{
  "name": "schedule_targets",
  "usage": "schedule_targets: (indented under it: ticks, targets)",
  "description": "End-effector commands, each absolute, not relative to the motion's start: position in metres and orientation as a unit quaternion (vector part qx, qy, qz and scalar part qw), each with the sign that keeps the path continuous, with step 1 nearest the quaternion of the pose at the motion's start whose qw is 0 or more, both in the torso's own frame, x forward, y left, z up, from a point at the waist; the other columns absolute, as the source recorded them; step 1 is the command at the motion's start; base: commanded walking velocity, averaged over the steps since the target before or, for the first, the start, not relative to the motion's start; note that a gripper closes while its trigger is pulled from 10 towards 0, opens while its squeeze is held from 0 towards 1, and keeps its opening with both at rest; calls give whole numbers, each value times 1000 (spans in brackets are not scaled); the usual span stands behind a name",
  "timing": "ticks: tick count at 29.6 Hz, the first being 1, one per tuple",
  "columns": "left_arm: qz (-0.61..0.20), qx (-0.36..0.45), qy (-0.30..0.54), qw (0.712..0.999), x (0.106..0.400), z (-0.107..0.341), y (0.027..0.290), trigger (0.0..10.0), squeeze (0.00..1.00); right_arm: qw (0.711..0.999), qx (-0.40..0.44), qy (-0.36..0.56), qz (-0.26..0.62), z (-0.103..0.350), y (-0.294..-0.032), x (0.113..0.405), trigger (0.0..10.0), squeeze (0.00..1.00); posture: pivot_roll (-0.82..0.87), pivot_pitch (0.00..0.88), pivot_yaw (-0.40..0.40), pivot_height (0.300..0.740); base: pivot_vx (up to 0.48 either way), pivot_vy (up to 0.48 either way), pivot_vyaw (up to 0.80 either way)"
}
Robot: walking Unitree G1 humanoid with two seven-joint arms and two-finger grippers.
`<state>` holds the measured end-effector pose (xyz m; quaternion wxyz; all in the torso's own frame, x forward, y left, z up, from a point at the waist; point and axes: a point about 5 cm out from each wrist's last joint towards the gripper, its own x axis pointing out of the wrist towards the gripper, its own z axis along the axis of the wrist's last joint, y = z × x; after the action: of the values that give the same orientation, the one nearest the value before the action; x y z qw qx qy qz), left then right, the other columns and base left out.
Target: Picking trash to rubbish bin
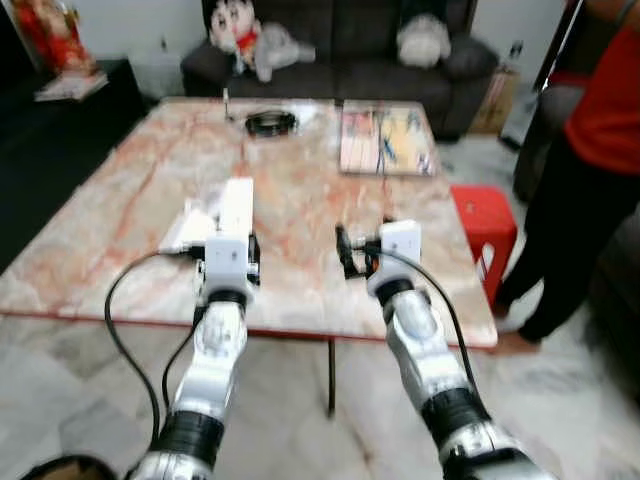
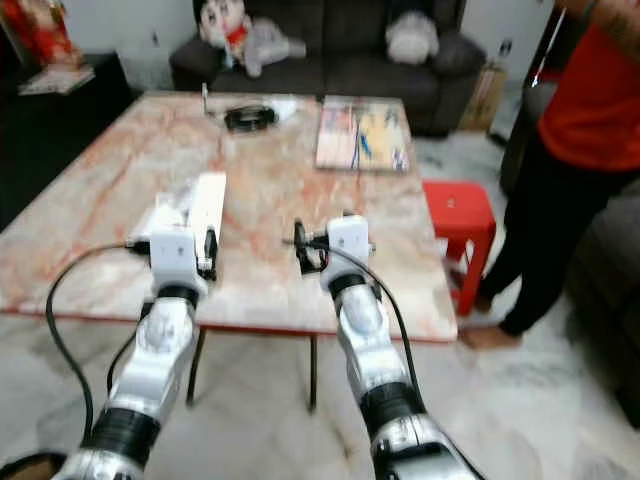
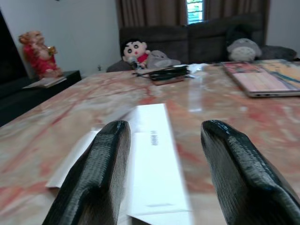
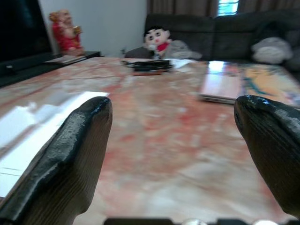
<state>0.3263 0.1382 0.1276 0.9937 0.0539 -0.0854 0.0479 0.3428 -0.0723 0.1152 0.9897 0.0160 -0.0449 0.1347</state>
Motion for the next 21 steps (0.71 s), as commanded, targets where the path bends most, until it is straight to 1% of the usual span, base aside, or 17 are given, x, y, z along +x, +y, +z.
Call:
schedule_targets:
  ticks: [1,21]
  targets:
    - [59,55,-94,992,328,134,144,10000,0,987,17,-56,148,122,-64,344,10000,0,-18,0,-4,740,352,0,0]
    - [60,57,-97,992,328,135,144,10000,0,986,21,-54,154,122,-63,344,10000,0,-19,0,-3,740,356,0,0]
